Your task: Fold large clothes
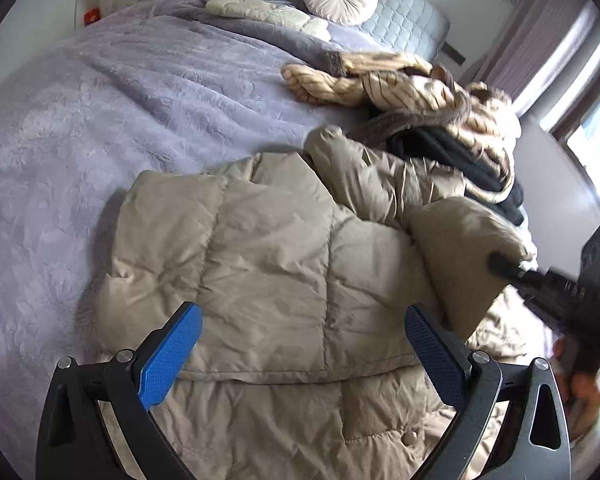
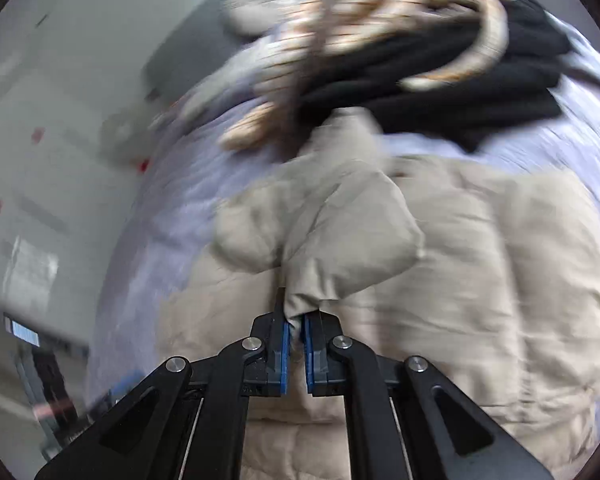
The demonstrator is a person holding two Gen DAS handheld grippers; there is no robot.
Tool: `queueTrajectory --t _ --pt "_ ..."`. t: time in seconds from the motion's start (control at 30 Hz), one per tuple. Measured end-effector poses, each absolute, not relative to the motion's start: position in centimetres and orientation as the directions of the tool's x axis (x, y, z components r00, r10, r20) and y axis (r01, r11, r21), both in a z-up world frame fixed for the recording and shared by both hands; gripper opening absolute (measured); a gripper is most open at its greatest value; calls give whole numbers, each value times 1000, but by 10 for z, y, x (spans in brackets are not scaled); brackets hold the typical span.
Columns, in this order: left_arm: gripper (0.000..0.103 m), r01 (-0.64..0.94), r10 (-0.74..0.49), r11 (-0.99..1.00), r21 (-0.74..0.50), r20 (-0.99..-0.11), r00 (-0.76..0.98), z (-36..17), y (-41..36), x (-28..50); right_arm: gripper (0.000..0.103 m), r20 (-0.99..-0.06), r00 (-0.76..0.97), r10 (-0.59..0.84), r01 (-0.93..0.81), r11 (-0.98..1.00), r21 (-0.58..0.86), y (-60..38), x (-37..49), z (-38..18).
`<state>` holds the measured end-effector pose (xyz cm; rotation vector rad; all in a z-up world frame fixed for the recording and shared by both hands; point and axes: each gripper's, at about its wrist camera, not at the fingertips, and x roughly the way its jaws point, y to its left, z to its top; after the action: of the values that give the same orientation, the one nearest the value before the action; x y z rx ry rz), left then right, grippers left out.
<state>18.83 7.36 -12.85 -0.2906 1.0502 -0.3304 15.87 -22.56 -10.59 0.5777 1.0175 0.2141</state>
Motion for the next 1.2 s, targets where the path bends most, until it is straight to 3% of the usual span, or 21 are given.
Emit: queueTrajectory --t 0.1,0.17,0.2,0.23,0.27,0.47,0.67,0.7,0.77,0.83,1.03,1.2 --pt "102 91 -436 890 -446 -778 453 -129 93 191 11 -815 408 413 -60 902 427 -163 164 -114" --pt "102 69 -466 869 -490 -764 445 -130 103 193 34 -865 331 377 -114 926 360 -140 158 -124" --pt "102 64 -482 859 -509 -759 438 -131 106 194 54 -875 303 377 -131 926 353 -134 152 -127" --pt "102 62 -498 849 -525 -755 427 -132 107 195 66 -877 294 380 -134 925 356 -134 147 -128" --pt "102 64 -511 841 -537 -751 417 -134 106 195 66 -874 291 388 -129 922 366 -135 138 -128" --pt "102 118 -585 805 -582 -743 325 -152 76 202 66 -883 259 391 128 893 432 -223 84 -134" --pt "100 133 -620 782 -609 -740 259 -173 34 224 66 -851 357 385 459 722 518 -327 33 -143" --pt "94 140 -619 784 -605 -741 260 -173 28 226 66 -843 387 372 499 685 531 -343 29 -145" --pt "48 172 -626 780 -602 -746 228 -174 17 230 62 -836 425 347 552 633 543 -364 30 -147" --pt "18 195 -609 792 -578 -768 199 -175 10 230 9 -831 444 336 559 621 550 -373 40 -146" --pt "18 224 -563 825 -519 -789 245 -173 27 199 8 -870 422 252 455 772 445 -360 66 -147" --pt "18 160 -507 862 -482 -829 236 -193 47 194 8 -878 389 279 494 741 454 -364 58 -173"
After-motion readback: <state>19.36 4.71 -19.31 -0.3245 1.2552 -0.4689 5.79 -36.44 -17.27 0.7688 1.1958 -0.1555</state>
